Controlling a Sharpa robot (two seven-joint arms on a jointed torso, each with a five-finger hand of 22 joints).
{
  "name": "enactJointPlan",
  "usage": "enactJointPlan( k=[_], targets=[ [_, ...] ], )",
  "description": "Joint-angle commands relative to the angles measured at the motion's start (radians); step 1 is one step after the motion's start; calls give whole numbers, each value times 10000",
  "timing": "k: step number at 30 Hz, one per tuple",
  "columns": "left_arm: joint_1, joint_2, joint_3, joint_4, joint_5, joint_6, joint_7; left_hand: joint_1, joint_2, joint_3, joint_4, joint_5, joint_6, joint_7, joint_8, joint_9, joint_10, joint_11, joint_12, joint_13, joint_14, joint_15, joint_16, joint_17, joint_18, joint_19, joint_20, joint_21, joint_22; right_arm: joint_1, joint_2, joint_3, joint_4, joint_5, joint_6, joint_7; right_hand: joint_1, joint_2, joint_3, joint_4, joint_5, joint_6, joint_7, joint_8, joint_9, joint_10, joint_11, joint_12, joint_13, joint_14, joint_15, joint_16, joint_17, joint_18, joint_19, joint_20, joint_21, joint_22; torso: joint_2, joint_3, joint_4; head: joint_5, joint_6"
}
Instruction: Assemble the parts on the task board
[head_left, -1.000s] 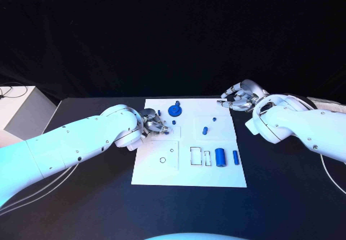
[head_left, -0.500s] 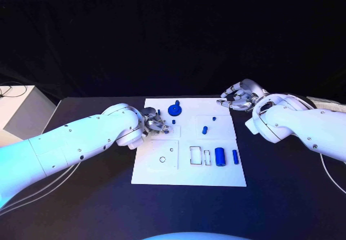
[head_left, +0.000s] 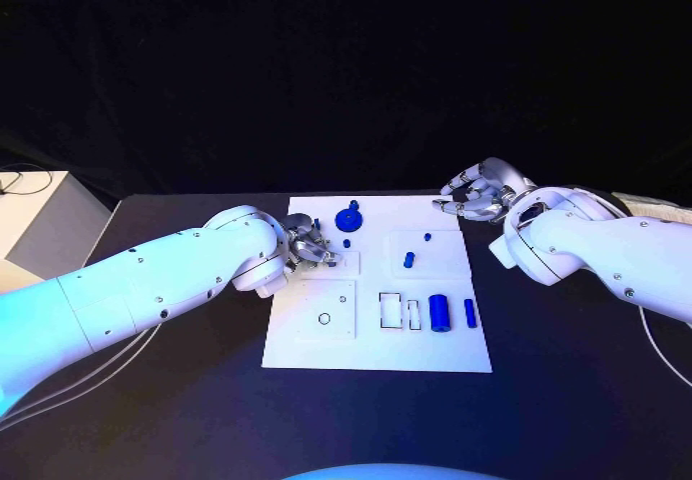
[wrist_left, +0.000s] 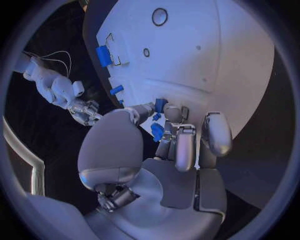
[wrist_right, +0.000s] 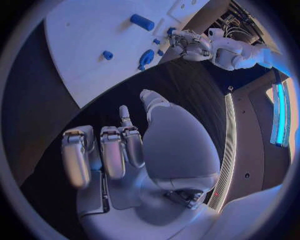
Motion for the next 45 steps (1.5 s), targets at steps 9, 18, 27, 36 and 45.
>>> enactJointPlan(
  k=[9, 18, 27, 36, 45],
  targets=[
    [-55, -63, 19, 314, 278, 69, -42, 266, 148, 1993, -1551, 213, -201, 94, 289, 71, -18, 43, -149, -107, 652, 0, -7, 1765, 70, 8, -49, 71, 39, -32, -2, 0, 26, -114, 194, 5, -75, 35, -65, 0, 39, -71, -10, 26, -15, 235, -5, -20, 1869, 1076, 26, 40, 2628, -144, 1048, 4, 22, 2633, 4, -8, 0, -6, 26],
    [-59, -236, 472, 613, 404, 200, -29, 250, 164, 2063, -1596, 221, -212, 111, 323, 94, 11, 57, -141, -97, 661, 11, 3, 1784, 71, 6, -40, 74, 41, -53, -4, 0, 22, -120, 204, 4, -75, 35, -65, 0, 39, -71, -10, 26, -15, 235, -5, -20, 1869, 1076, 26, 40, 2628, -144, 1048, 4, 22, 2633, -4, 2, 6, -14, 35],
    [-46, -449, 930, 702, 575, 751, -51, 241, 181, 2122, -1636, 210, -225, 124, 348, 113, 6, 65, -166, -141, 671, 19, 17, 1809, 77, -11, -33, 64, 22, -60, 0, 0, 11, -150, 205, -5, -75, 35, -65, 0, 39, -71, -10, 26, -15, 235, -5, -20, 1869, 1076, 26, 40, 2628, -144, 1048, 4, 22, 2633, -22, 4, 21, 1, 41],
    [40, -427, 1073, 375, 907, 1871, -67, 228, 185, 2220, -1731, 201, -275, 166, 360, 132, -113, 98, -294, -312, 654, 46, 1, 1779, 100, -94, -14, 7, -69, -65, 9, -1, -1, -180, 201, -13, -75, 35, -65, 0, 39, -71, -10, 26, -15, 235, -5, -20, 1869, 1076, 26, 40, 2628, -144, 1048, 4, 22, 2633, -10, 16, -13, -2, 53],
    [505, 20, 1060, -703, 1267, 4024, -147, 63, 529, 2457, -1862, 179, -534, 322, 249, 129, -533, 242, -668, -822, 496, 173, -145, 1507, 180, -400, 95, -199, -382, -64, 22, -1, 19, -213, 183, -19, -79, 36, -69, 0, 53, -71, -11, 31, -15, 242, -7, -14, 1873, 1072, 23, 34, 2614, -144, 1048, 2, 22, 2633, 8, 17, -25, -7, 52]
  ],
)
